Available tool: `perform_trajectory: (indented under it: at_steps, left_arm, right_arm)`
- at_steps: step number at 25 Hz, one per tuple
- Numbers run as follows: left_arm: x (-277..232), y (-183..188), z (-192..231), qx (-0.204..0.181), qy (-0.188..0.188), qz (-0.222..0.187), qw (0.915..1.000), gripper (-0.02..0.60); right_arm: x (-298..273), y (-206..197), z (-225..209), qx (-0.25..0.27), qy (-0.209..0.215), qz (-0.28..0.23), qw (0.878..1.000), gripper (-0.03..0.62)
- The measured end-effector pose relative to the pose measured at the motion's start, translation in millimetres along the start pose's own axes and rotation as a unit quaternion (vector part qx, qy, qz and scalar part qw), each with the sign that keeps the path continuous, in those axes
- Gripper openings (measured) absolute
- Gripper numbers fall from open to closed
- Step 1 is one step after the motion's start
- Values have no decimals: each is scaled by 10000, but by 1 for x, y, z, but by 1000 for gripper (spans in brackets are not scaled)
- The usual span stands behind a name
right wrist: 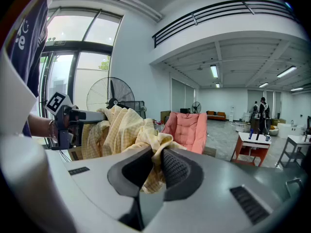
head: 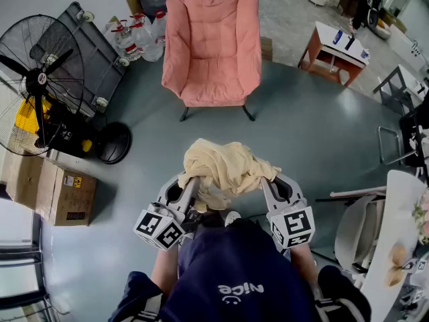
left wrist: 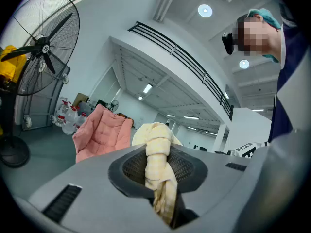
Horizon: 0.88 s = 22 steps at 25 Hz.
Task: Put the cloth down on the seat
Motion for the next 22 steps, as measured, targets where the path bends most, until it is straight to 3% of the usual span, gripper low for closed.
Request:
perform_trajectory:
  at_steps: [7, 13, 18, 22]
  left_arm:
    - [-1, -5, 4, -104, -52, -8, 9999, 91]
    - [-5, -14, 9, -136, -111, 45, 9998, 91]
    - [-38, 42, 92, 36, -344, 92, 9994, 91]
    - [-54, 60, 120, 13, -529, 87, 9986, 91]
  right_arm:
    - [-2, -4, 4, 79, -123, 87, 9999, 77]
    - [-2, -12, 2, -230, -175, -55, 9996, 77]
    - [-94, 33, 16, -253, -361, -77, 9990, 78]
    - [-125, 46, 17, -394, -523, -183, 9977, 78]
Point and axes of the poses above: the fingertips, and each gripper's own axes: x backward along the fingers, z to its left, y out of its top, the point moved 6 cm from there along x, backward along the fingers, and after that the axes turned 11 degrees about y, right-handed, at the moved point
